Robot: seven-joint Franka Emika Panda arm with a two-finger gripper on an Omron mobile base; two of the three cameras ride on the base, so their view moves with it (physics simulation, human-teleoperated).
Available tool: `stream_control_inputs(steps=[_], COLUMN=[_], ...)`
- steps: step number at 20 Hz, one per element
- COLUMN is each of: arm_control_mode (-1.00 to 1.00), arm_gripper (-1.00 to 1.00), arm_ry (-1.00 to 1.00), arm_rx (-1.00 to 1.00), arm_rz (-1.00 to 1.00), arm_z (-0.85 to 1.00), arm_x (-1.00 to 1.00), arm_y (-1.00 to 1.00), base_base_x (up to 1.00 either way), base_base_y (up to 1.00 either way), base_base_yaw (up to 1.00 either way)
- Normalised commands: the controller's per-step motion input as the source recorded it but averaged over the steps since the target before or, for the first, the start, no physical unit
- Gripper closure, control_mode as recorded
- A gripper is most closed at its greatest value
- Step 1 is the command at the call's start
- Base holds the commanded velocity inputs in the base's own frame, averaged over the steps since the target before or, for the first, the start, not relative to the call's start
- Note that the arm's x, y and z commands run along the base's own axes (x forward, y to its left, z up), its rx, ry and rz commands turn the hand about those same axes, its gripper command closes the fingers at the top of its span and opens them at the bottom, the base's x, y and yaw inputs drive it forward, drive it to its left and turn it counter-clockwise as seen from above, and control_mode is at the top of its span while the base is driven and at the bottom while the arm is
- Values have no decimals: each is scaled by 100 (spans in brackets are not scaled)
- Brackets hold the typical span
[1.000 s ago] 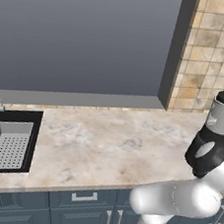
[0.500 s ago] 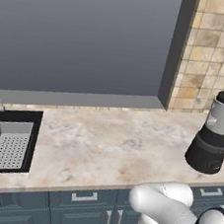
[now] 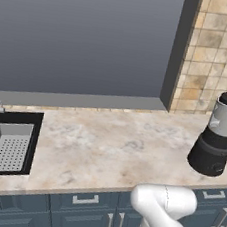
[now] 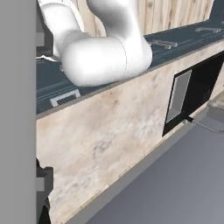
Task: Grab the lime and lemon from the fridge, place them in the blender, close the lid, and turn on the blender to create a marinade.
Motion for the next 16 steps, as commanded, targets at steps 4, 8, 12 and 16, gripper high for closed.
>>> stream_control_inputs(steps=[4, 8, 12, 16], arm_control_mode=[-100, -100, -100, -100], arm_gripper=[-100, -100, -100, -100], arm_ry=[-5, 0, 0, 0], arm_rx=[5, 7, 4, 1], arm_rz=[10, 2, 0, 0], arm_z=[-13, -5, -1, -14], arm_x=[-25, 7, 45, 50], arm_y=[-7, -14, -11, -17], base_base_x=[0, 0, 0, 0], base_base_y=[0, 0, 0, 0], base_base_yaw=[0, 0, 0, 0])
